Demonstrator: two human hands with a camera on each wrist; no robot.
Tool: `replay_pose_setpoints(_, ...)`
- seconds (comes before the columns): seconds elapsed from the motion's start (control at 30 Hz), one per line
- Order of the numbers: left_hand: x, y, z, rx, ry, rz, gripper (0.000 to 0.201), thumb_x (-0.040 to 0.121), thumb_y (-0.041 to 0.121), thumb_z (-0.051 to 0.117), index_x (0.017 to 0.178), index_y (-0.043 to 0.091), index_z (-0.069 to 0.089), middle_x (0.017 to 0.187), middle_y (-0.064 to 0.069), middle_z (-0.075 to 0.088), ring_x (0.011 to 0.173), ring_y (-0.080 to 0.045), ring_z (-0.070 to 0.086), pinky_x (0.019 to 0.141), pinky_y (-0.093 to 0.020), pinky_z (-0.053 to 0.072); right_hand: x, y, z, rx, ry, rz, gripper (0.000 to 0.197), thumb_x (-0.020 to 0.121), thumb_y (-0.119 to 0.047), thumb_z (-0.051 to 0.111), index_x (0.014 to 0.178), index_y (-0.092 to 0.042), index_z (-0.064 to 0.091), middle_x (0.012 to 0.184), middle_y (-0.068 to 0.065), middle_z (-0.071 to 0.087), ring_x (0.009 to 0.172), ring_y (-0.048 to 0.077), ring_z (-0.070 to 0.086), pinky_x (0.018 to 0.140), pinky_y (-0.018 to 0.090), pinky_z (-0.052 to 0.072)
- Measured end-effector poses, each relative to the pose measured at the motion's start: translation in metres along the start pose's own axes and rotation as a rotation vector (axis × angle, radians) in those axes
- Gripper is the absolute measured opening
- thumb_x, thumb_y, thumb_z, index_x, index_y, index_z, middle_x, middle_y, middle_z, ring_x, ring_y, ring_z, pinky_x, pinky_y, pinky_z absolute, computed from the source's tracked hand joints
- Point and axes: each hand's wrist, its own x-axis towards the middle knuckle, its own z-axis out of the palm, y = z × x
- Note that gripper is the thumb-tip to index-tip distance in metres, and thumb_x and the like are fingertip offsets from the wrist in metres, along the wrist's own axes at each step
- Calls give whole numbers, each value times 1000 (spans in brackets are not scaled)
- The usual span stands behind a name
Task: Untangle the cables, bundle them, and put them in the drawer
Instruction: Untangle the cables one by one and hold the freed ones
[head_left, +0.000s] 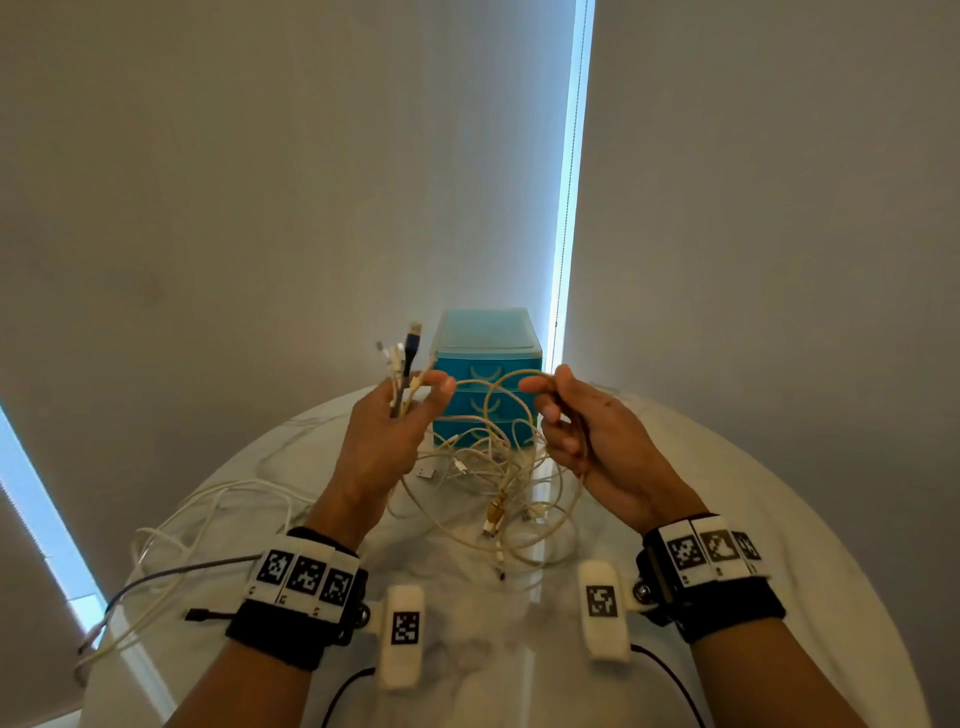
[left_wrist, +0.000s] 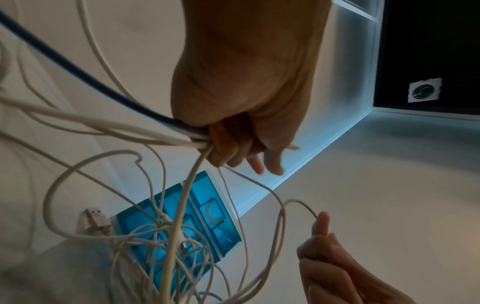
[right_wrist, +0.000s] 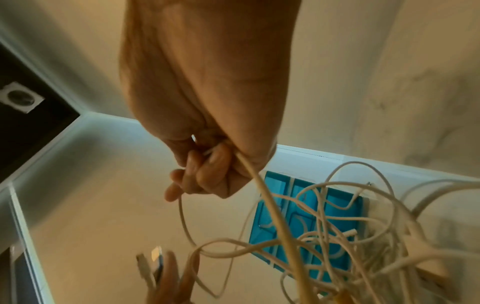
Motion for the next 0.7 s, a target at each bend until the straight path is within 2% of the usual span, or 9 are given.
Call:
replay_pose_setpoints(0.07,-7,11,4,63,-122,11,25,96,48,75,111,28,79,53,20,59,45,4,51,48,-10,37,1,0,5,17,1,-51,44,114,-42,44,120,-12,76,83,-2,51,57,8,32,49,22,24)
replay_pose_setpoints(0.17,-13,10,11,177,-277,-81,27,94,51,77,104,26,80,52,21,60,42,5,50,45,-11,36,-2,0,10,8,-19,-92,43,114,-38,42,121,-11,75,86,-2,53,60,9,33,56,29,19)
replay_pose_setpoints(0.23,-13,7,13,214,-303,-124,23,92,50,80,98,28,81,51,22,59,41,5,51,46,-13,36,-3,-3,12,4,-37,-124,42,115,-35,41,123,-9,73,89,-1,55,62,10,34,57,30,20)
replay_pose_setpoints(0.3,-11,3,10,232,-274,-141,28,89,55,80,95,28,84,52,18,56,41,1,45,46,-18,33,-5,-10,11,78,-38,-170,38,114,-32,42,120,-9,72,88,-2,54,61,9,35,55,27,23)
replay_pose_setpoints(0.4,-8,-2,8,137,-250,-155,40,87,60,81,103,24,85,58,7,43,50,-9,33,47,-24,27,-10,-24,4,278,-16,-232,34,111,-30,45,112,-12,75,85,-4,52,61,8,33,49,22,28)
replay_pose_setpoints(0.47,-11,2,11,110,-300,-147,37,88,60,80,111,31,83,56,14,51,52,-7,35,50,-24,30,-12,-26,4,292,-15,-232,35,111,-29,44,109,-12,75,84,-3,52,61,9,33,49,22,30)
replay_pose_setpoints(0.53,-15,6,16,137,-373,-124,28,92,52,79,114,36,81,58,19,62,48,-1,41,50,-21,32,-10,-20,11,251,-31,-204,36,113,-27,41,111,-10,73,83,-3,51,61,9,33,49,23,27)
replay_pose_setpoints(0.6,-17,7,23,183,-390,-131,17,94,44,79,101,28,79,54,19,62,44,1,46,47,-16,34,-7,-11,20,208,-48,-172,35,114,-25,40,116,-7,70,83,-2,51,61,10,32,51,26,24)
replay_pose_setpoints(0.7,-18,-1,27,173,-390,-173,36,85,62,79,82,27,70,54,10,50,50,-8,36,48,-24,30,-7,-7,26,162,-74,-164,36,114,-25,39,119,-6,69,84,-1,50,60,10,31,54,29,21)
